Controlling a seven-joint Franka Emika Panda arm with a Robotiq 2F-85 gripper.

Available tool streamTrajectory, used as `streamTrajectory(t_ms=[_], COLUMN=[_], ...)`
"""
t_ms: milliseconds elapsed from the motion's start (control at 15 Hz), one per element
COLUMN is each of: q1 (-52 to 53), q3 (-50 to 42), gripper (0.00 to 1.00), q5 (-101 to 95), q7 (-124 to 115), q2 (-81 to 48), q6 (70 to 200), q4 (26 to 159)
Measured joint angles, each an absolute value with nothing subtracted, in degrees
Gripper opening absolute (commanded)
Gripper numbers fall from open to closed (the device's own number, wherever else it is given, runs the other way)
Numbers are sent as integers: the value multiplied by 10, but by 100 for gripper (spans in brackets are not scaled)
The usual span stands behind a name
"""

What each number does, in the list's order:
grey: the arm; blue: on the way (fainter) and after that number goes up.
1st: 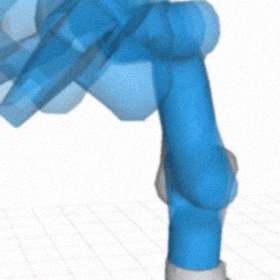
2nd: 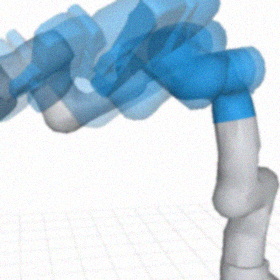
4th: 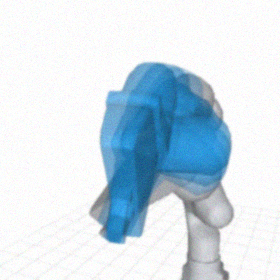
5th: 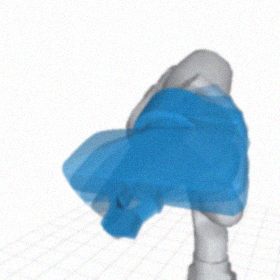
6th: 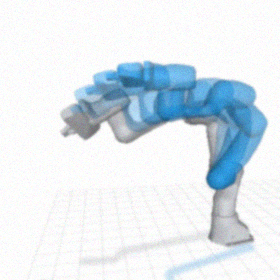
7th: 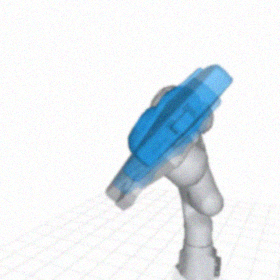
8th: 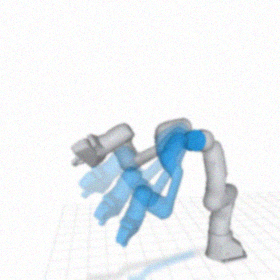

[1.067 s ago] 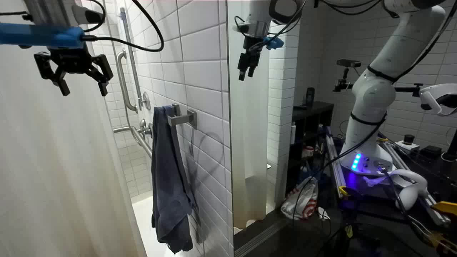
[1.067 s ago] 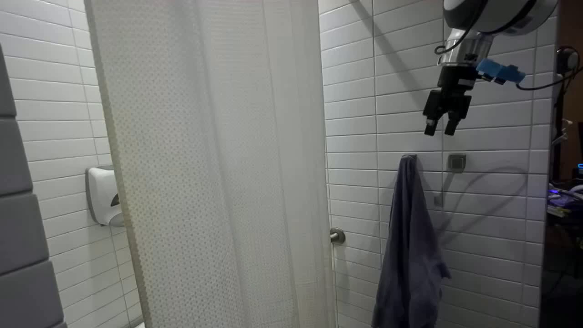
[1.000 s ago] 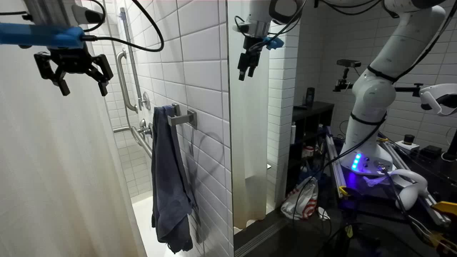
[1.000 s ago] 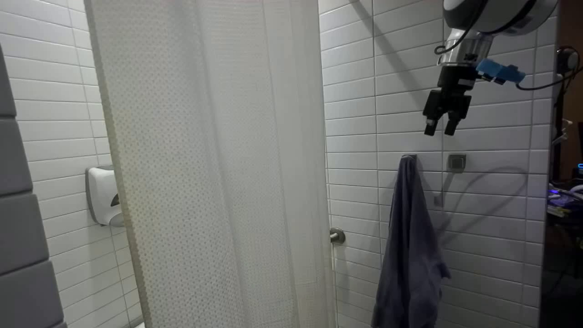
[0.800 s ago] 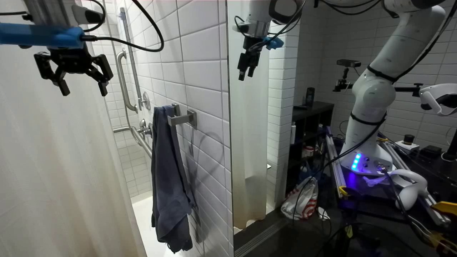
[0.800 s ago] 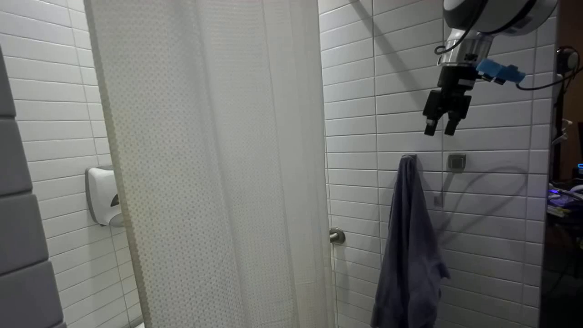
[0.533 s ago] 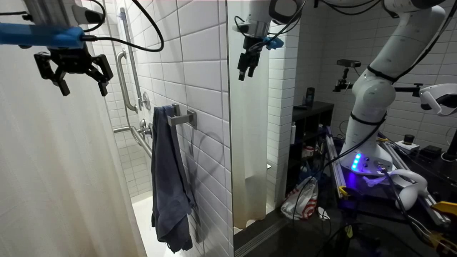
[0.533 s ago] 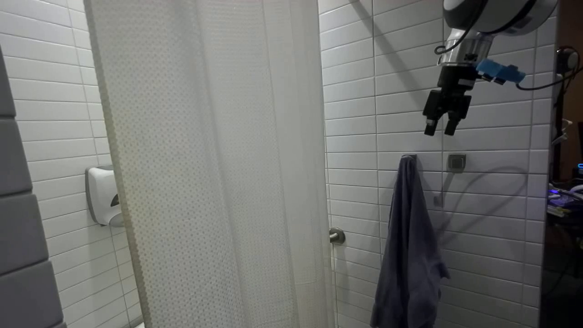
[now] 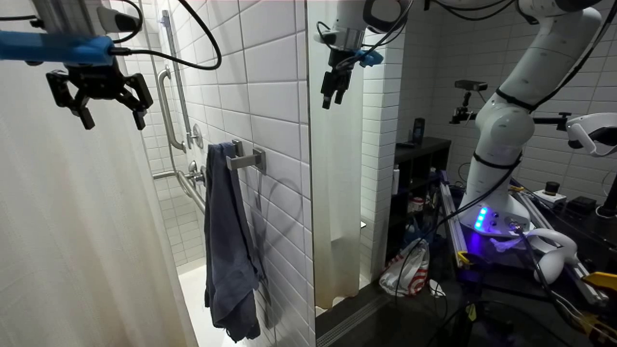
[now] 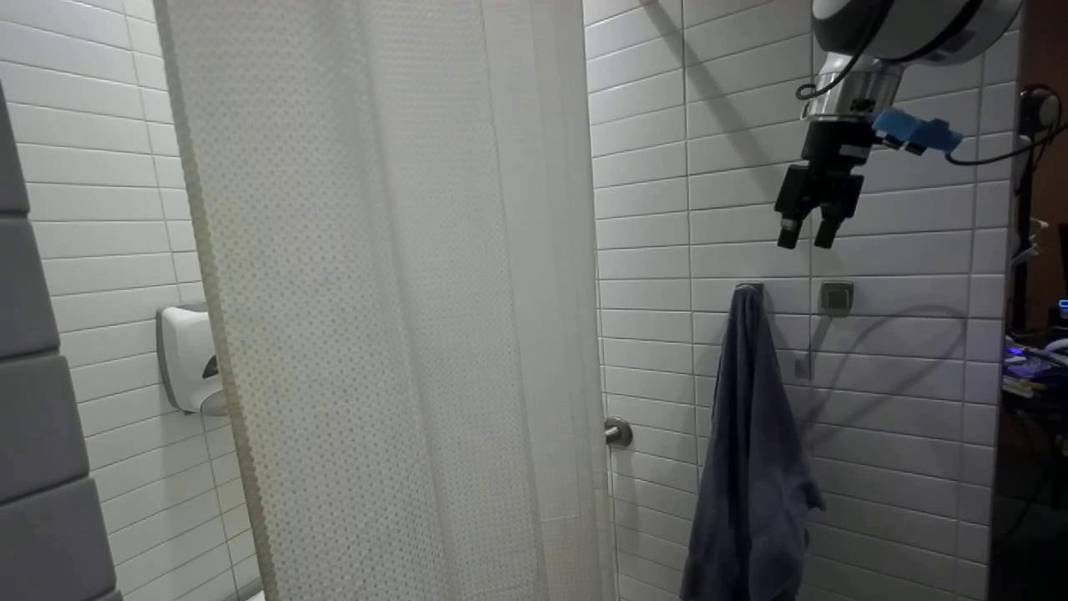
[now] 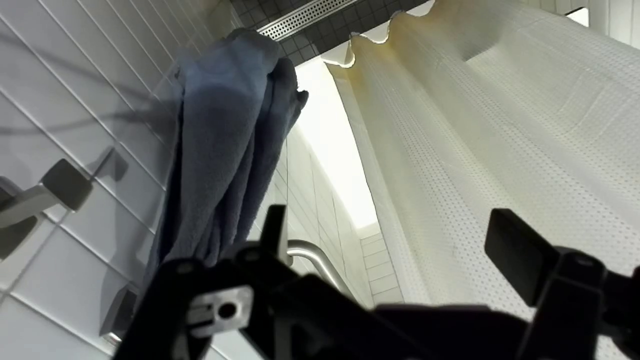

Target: Pull the curtain to the left

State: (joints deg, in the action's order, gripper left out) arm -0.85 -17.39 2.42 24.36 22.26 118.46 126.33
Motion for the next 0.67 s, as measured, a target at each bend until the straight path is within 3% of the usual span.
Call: streamTrajectory(t_ms=[667], q1=[10], q3=[-138], gripper=[100], q5=[86], q7=[313], q2=[112], q6=[1208], q4=[1157])
